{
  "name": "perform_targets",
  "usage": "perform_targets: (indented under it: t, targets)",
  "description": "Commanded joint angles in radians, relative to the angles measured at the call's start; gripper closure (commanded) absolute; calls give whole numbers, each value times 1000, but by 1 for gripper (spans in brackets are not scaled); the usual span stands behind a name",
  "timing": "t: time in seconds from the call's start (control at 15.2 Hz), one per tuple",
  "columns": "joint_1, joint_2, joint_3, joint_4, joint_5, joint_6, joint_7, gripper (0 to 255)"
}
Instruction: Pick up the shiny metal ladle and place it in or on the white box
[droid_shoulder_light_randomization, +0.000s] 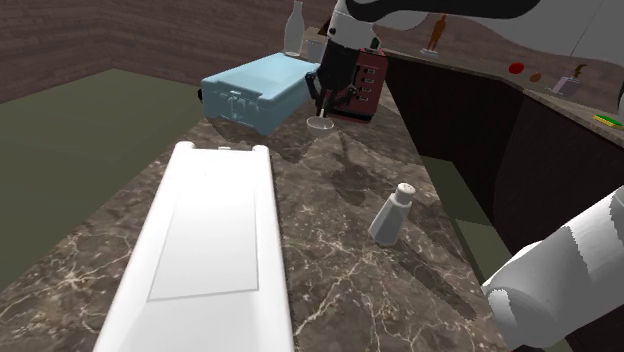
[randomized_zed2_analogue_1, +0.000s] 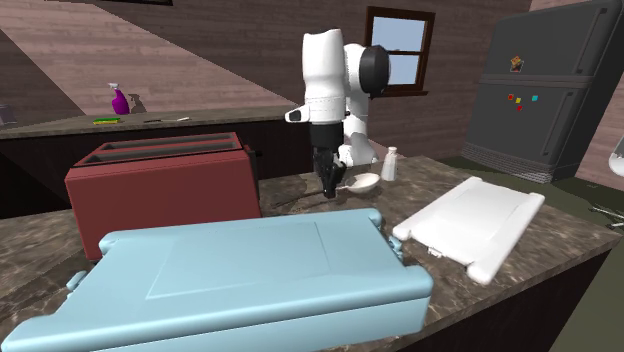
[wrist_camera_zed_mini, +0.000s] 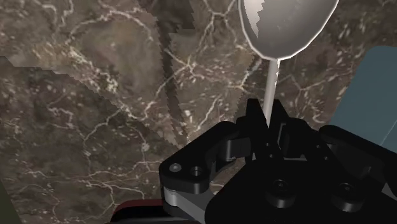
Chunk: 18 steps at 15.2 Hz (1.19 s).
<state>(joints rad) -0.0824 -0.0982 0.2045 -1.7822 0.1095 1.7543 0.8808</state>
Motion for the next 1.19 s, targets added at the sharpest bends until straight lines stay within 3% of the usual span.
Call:
perform_targets:
  t: [0.0, 1.12]
  targets:
    - [0, 3, 0, 29, -1, -26, 3, 255]
    - [2, 79, 4, 351, -18, -272, 34, 255]
